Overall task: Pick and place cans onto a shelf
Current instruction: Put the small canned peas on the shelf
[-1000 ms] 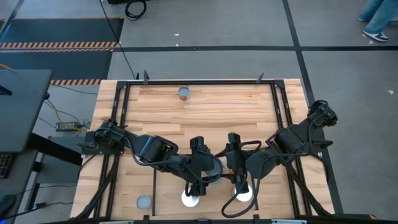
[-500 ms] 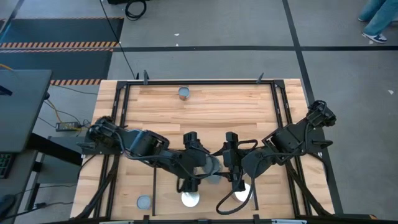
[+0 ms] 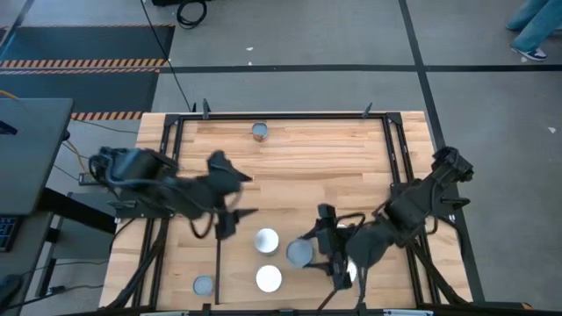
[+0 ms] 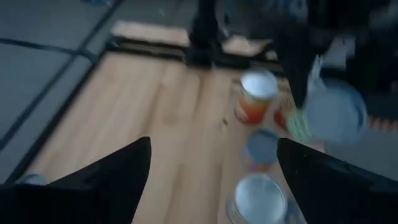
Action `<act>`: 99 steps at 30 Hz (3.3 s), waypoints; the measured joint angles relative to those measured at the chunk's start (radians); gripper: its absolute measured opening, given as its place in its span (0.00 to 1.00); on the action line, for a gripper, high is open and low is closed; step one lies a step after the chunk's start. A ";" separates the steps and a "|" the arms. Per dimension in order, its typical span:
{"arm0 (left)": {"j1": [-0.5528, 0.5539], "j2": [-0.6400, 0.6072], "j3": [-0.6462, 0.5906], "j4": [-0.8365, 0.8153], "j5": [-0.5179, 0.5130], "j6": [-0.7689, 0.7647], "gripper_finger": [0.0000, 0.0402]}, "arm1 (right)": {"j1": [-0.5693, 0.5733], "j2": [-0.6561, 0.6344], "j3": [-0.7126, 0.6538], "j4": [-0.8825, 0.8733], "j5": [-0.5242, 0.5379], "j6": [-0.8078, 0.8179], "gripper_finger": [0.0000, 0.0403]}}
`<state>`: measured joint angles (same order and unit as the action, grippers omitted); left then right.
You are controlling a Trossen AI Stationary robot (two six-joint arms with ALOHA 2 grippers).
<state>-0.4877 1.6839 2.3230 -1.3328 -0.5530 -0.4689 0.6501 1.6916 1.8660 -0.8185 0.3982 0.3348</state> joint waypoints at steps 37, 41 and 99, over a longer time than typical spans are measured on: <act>-0.016 -0.068 -0.002 0.002 -0.116 -0.020 0.88 | 0.127 0.239 0.000 -0.021 0.074 0.186 0.67; -0.016 -0.068 -0.002 0.003 -0.115 -0.020 0.88 | 0.121 0.240 0.000 -0.024 0.049 0.186 0.67; -0.016 -0.067 -0.002 -0.003 -0.077 -0.006 0.88 | 0.045 0.239 0.000 -0.101 -0.126 0.186 0.81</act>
<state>-0.5034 1.6165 2.3215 -1.3357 -0.6304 -0.4751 0.6949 1.9308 1.8662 -0.9195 0.2726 0.5213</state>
